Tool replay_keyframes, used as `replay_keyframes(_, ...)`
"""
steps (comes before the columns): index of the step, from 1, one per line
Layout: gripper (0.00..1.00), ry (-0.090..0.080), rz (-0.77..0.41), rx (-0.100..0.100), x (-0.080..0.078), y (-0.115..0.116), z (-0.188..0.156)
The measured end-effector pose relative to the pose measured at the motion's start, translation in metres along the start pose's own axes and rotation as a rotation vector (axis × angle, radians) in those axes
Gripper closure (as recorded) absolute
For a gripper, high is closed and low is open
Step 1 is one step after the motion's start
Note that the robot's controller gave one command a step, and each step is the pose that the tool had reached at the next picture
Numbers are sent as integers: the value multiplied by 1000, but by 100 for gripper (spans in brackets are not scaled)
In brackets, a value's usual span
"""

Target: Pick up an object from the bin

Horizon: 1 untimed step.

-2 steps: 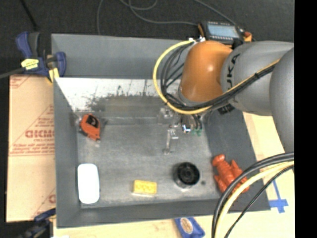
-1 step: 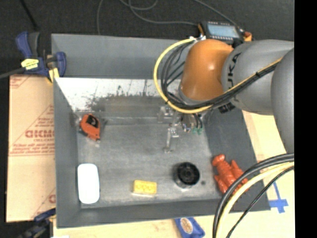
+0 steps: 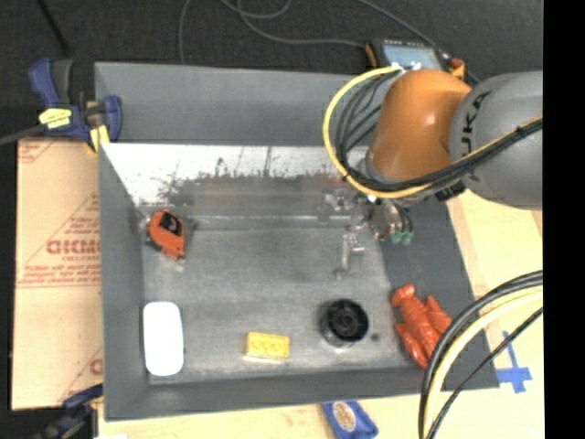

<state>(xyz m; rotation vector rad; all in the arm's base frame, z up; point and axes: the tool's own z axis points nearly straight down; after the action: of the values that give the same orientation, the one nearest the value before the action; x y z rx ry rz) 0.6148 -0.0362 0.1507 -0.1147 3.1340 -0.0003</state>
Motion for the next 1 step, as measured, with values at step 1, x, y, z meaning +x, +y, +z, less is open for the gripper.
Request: replay_keyframes(1,0,-1,-33,3,26,-21,36)
